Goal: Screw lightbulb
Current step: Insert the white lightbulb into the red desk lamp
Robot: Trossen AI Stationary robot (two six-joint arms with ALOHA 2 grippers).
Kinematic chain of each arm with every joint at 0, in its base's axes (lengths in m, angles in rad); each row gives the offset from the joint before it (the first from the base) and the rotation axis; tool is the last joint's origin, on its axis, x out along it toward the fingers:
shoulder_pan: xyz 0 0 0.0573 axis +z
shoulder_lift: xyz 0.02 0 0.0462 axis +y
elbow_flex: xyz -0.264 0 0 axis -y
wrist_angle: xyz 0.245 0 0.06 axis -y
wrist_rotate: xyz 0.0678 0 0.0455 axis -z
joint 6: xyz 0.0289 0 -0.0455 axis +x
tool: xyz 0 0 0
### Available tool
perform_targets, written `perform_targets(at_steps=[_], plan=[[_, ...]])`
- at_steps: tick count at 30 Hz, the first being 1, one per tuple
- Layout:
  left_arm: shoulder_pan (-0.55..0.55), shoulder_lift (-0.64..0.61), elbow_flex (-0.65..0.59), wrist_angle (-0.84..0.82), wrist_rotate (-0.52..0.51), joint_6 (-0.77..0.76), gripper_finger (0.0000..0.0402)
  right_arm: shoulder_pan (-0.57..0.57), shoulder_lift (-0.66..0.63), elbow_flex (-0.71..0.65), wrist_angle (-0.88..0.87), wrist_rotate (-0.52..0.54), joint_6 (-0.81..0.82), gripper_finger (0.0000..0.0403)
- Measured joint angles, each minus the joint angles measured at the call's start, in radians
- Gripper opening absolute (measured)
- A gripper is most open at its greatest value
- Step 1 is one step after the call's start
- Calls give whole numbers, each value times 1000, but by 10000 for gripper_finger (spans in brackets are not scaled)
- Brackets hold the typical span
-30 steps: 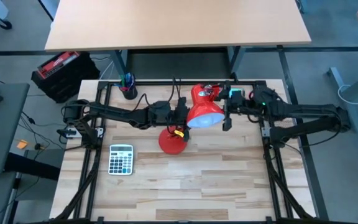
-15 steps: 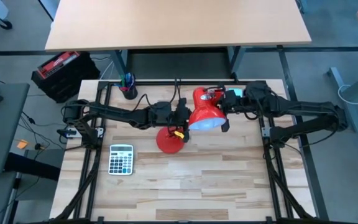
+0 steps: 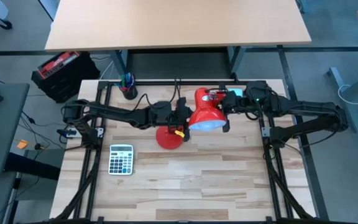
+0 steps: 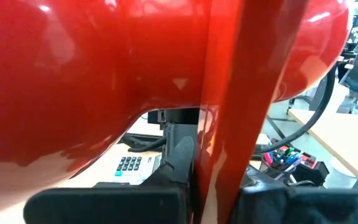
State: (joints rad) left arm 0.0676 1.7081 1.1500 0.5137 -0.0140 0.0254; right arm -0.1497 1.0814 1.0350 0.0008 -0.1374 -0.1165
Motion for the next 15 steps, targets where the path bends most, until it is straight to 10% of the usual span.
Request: perform_targets(at_steps=[8, 15], plan=[[-2, -62, -1, -75, -17, 24, 172, -5, -17, 109, -208, 19, -1, 37], [1, -173, -14, -467, -69, 30, 192, -5, -21, 138, -297, 42, 2, 37]])
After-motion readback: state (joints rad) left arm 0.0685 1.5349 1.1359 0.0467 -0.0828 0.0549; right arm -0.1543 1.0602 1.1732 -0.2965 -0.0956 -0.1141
